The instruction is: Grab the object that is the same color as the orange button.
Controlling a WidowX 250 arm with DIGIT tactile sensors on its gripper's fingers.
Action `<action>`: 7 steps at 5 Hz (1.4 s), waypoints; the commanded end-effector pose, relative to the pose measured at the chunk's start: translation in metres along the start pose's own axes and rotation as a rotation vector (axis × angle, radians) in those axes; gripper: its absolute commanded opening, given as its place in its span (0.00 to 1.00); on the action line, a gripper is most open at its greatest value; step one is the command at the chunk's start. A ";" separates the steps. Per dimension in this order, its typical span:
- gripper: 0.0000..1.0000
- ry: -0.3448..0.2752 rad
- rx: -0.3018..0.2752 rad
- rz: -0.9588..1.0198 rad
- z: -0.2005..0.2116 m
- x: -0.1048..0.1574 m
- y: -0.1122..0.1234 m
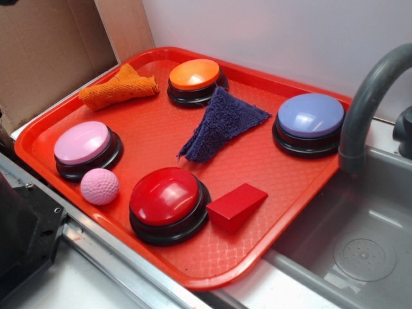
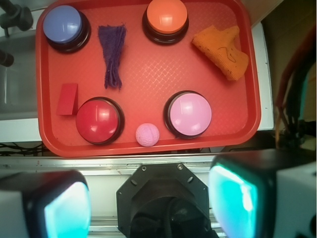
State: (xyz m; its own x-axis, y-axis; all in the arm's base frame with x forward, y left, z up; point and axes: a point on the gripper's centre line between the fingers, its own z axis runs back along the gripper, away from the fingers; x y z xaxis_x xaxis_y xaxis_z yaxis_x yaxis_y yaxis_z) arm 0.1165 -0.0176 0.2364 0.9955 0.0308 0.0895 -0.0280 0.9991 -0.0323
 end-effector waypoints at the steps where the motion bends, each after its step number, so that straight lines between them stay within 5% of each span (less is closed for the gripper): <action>1: 1.00 0.000 0.000 0.000 0.000 0.000 0.000; 3: 1.00 0.049 -0.040 -0.091 -0.003 -0.007 -0.022; 5: 1.00 0.037 0.055 -0.278 -0.031 0.068 0.030; 6: 1.00 0.073 0.074 -0.397 -0.058 0.100 0.051; 7: 1.00 0.179 0.075 -0.470 -0.102 0.123 0.070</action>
State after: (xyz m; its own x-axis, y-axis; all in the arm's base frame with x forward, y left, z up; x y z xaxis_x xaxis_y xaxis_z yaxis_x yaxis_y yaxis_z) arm 0.2384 0.0524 0.1298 0.8950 -0.4207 -0.1480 0.4260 0.9047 0.0045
